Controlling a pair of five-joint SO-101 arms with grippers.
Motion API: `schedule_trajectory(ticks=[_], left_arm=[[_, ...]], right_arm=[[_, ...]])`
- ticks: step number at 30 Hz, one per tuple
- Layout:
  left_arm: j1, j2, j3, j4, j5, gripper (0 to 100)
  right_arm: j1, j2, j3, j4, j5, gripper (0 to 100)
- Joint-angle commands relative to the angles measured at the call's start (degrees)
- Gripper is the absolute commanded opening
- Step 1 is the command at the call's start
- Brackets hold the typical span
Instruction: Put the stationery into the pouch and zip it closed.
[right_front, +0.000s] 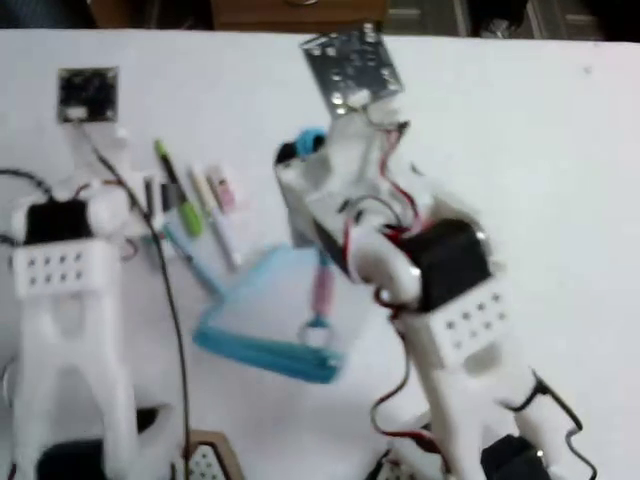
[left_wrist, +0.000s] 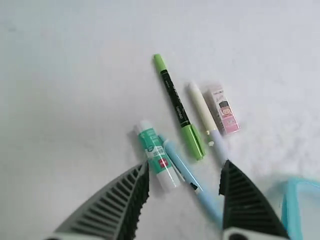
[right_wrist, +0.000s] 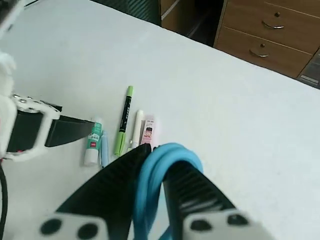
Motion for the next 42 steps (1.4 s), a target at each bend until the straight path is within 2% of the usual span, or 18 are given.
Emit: schedule_trajectory(ticks=[1,4,9,13,19,27,42], left_arm=[[1.4,7.4,-4.0,-1.1,1.4,24],[4.3,12.9,-7.6,-0.8,1.5,24],[9.8,21.6,-11.5,-3.0,1.5,24],[12.2,27.4,-13.7,-2.1,1.5,24],[14.8,31.4,-16.0,1.4,1.5,24],[14.5,33.8,-23.2,8.1,1.6,24],[14.4,15.4,-13.4,9.0,1.5,24]], right_arm=[[-1.7,-0.7,6.7,-9.2,-0.6,1.7],[-3.2,-0.7,15.9,-13.7,-0.7,1.7],[-3.6,-0.7,32.8,-15.8,-6.7,1.7],[-3.6,-1.3,43.4,-19.7,-8.5,1.7],[-4.7,-1.3,44.0,-20.1,-8.8,1.7],[-3.6,-2.6,42.8,-20.1,-8.8,1.7],[4.0,-19.9,38.2,-21.7,-8.5,1.7]])
